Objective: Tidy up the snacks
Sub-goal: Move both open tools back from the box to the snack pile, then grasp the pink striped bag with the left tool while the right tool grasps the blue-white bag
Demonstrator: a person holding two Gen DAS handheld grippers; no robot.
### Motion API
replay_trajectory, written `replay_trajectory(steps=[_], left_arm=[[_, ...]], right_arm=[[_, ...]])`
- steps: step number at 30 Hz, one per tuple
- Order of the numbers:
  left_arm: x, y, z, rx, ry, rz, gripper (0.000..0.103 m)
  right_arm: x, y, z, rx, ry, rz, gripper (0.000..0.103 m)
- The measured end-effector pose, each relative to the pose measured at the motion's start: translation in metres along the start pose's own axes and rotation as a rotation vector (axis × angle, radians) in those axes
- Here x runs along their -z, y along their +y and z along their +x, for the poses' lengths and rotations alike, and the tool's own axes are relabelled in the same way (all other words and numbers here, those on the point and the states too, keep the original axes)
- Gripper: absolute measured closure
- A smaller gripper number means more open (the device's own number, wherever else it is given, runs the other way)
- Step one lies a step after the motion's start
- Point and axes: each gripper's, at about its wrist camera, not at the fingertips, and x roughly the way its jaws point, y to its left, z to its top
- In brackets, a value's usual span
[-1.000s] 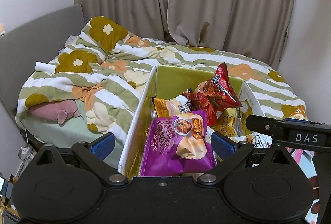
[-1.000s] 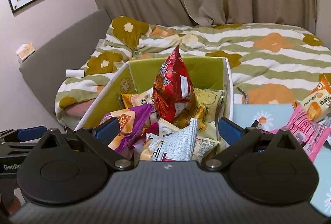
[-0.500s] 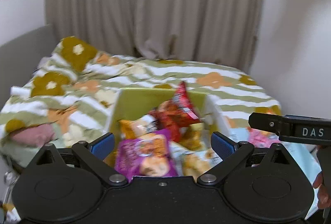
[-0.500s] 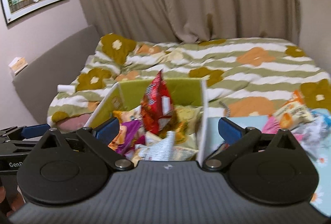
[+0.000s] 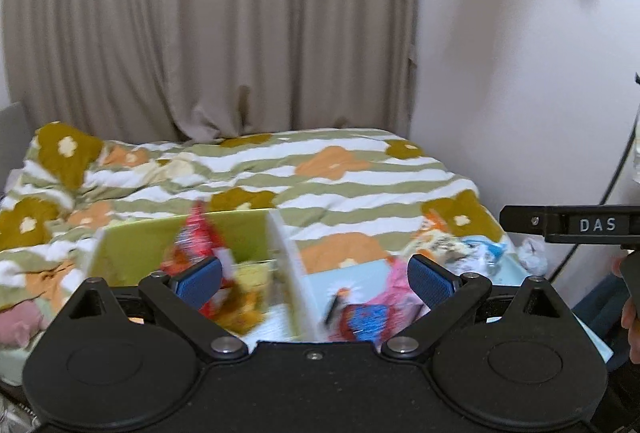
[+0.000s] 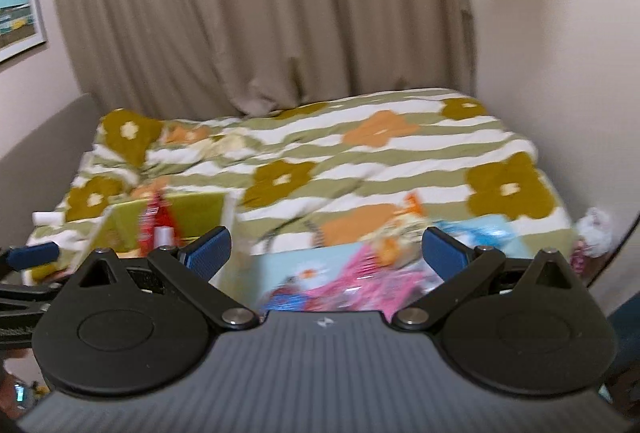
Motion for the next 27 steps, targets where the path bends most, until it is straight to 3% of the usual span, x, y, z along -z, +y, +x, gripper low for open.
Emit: replay_trajectory(steps=[7, 14, 27], left_arm=[[-0.008, -0.070, 0.059, 0.059, 0.074, 0.077, 0.002], [0.004, -0.119, 0.131, 0.055, 0.201, 0.181, 0.002], [0.034, -0.154, 0.230, -0.006, 0.371, 0.322, 0.002]], right_arm=[[-0.006, -0.081, 0.032, 0.047, 0.067, 0.019, 0.000], [-0.006, -0.138, 0.087, 0.013, 0.168, 0.053, 0.000], [0.018, -0.176, 0.185, -0.085, 0.344, 0.135, 0.000]])
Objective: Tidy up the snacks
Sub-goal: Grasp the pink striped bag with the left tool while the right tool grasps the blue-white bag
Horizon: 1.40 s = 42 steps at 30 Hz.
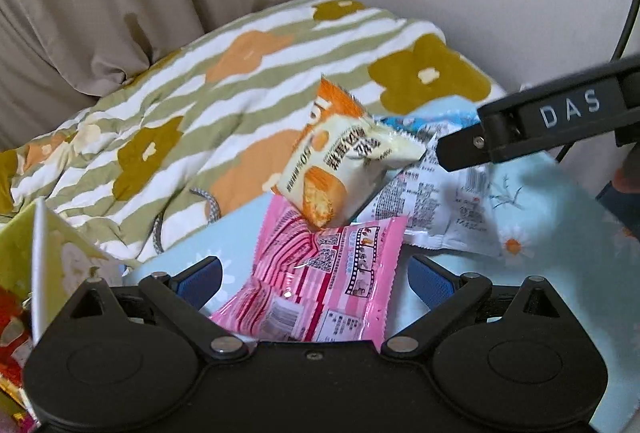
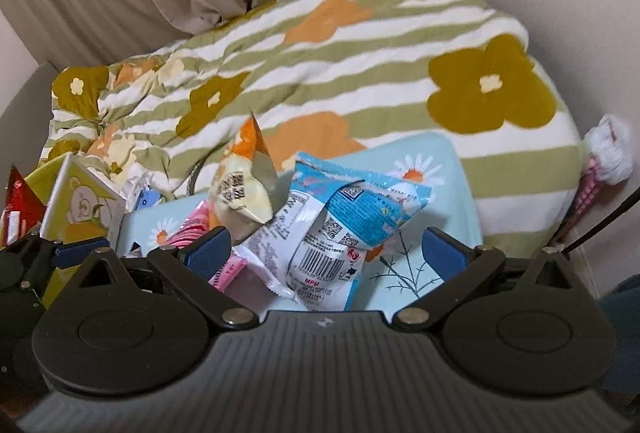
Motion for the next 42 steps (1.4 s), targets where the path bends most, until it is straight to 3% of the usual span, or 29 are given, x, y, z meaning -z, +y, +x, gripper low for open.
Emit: replay_trajectory(steps=[12, 16, 18, 29, 42], left_arm=[[-0.001, -0.004, 0.039, -0.026, 0.078, 0.011, 0.003], [0.002, -0.004, 0.046, -0.032, 0.102, 0.015, 0.011], [0.004, -0.004, 0.046, -0.050, 0.098, 0.034, 0.026], [0.013, -0.006, 0.037, -0.042, 0.112, 0.022, 0.030], [0.023, -0.011, 0.023, -0.015, 0.115, -0.054, 0.031]], right_arm=[[-0.001, -0.008, 0.042, -0.047, 0.053, 0.042, 0.000], [0.000, -0.011, 0.050, -0.061, 0.061, 0.049, 0.000], [0.000, -0.010, 0.052, -0.064, 0.066, 0.047, 0.000], [0.004, -0.010, 0.058, -0.098, 0.080, 0.058, 0.000], [0.018, -0.016, 0.038, -0.058, 0.061, 0.087, 0.018]])
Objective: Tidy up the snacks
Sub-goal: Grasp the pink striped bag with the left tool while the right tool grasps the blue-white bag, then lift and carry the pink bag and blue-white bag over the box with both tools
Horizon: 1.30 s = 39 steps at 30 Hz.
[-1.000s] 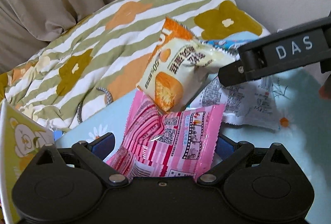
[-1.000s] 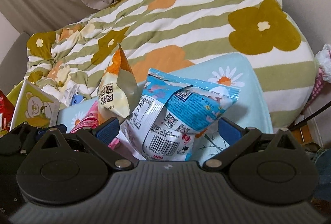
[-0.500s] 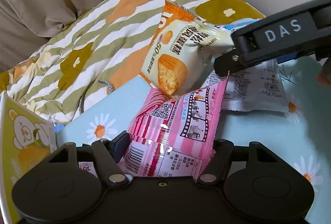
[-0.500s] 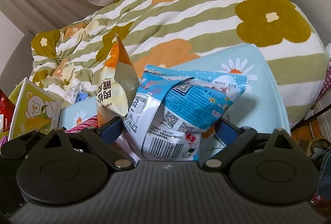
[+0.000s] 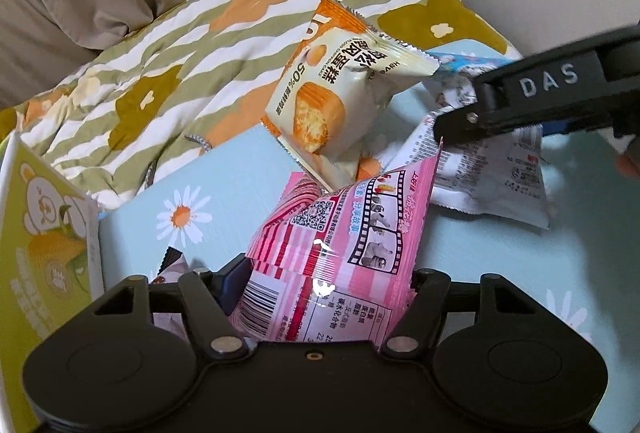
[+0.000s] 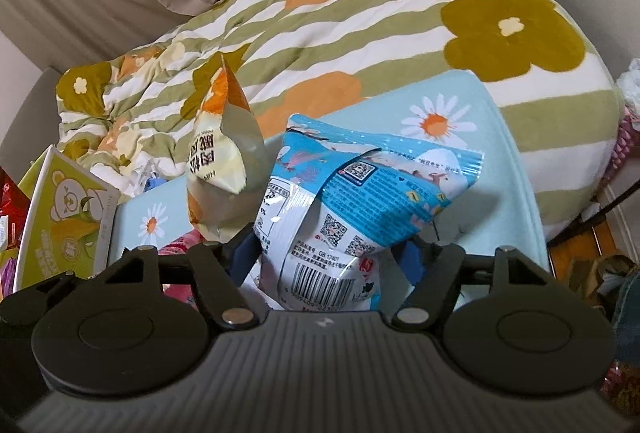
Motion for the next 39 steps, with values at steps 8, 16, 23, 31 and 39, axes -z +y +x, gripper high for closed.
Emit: replay_trajectory(steps=[8, 16, 23, 31, 39], left_arm=[[0.001, -0.003, -0.021, 0.005, -0.040, -0.030, 0.031], [0.002, -0.005, -0.061, 0.004, -0.125, -0.060, 0.031], [0.002, 0.006, -0.118, -0.027, -0.238, -0.129, 0.031], [0.016, 0.045, -0.193, -0.118, -0.359, -0.258, 0.031], [0.044, 0.101, -0.250, -0.249, -0.428, -0.367, 0.031]], right_arm=[[0.010, 0.000, -0.025, 0.009, -0.025, 0.009, 0.020], [0.016, 0.013, -0.060, 0.018, -0.075, -0.034, 0.020], [0.015, 0.036, -0.096, -0.003, -0.121, -0.106, 0.020], [0.003, 0.094, -0.136, -0.128, -0.176, -0.228, 0.020], [0.001, 0.177, -0.158, -0.267, -0.220, -0.379, 0.020]])
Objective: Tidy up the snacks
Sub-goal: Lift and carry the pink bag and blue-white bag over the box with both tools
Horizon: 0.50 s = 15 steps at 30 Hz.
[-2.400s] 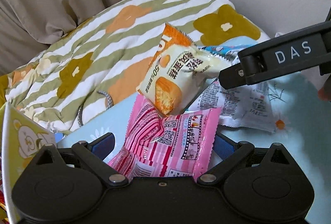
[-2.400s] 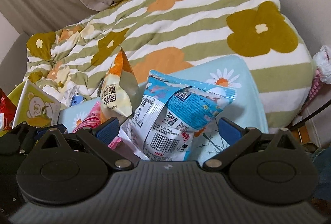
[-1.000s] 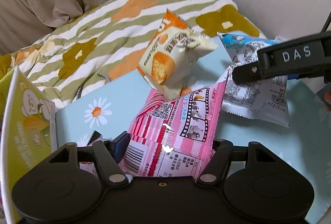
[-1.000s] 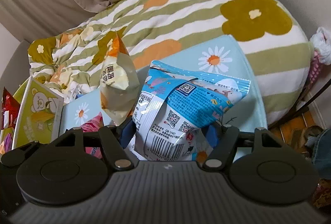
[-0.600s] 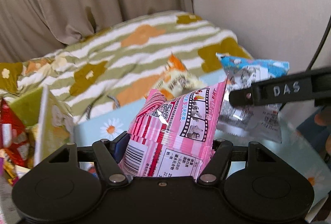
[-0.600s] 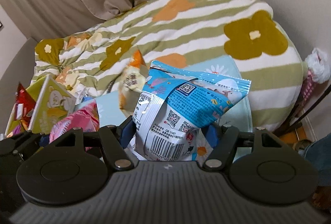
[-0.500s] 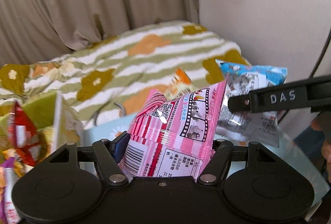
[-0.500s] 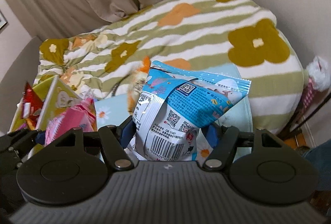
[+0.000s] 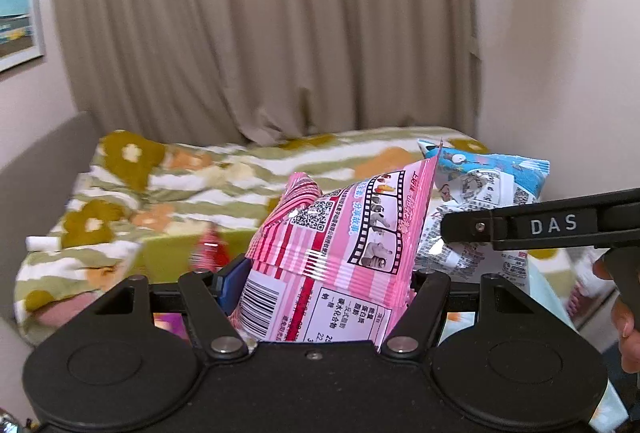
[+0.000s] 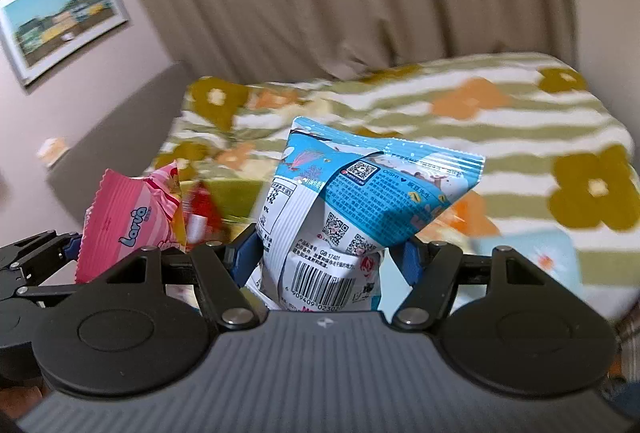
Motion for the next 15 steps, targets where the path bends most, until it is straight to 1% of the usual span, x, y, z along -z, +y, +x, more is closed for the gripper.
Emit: replay_trajectory(steps=[5, 8, 11, 15], left_arm=[[-0.003, 0.051, -0.008, -0.074, -0.002, -0.041, 0.031], [-0.003, 0.084, -0.008, -0.104, 0.004, -0.062, 0.031], [-0.003, 0.113, 0.000, -0.115, 0.018, -0.071, 0.031], [-0.005, 0.150, 0.021, -0.105, 0.041, -0.075, 0.031]], right_arm=[[-0.010, 0.048, 0.019, -0.060, -0.004, -0.051, 0.020], [-0.012, 0.077, 0.034, -0.082, 0.001, -0.071, 0.020], [-0.013, 0.102, 0.053, -0.093, 0.009, -0.079, 0.020], [-0.014, 0.137, 0.078, -0.082, 0.026, -0.095, 0.020]])
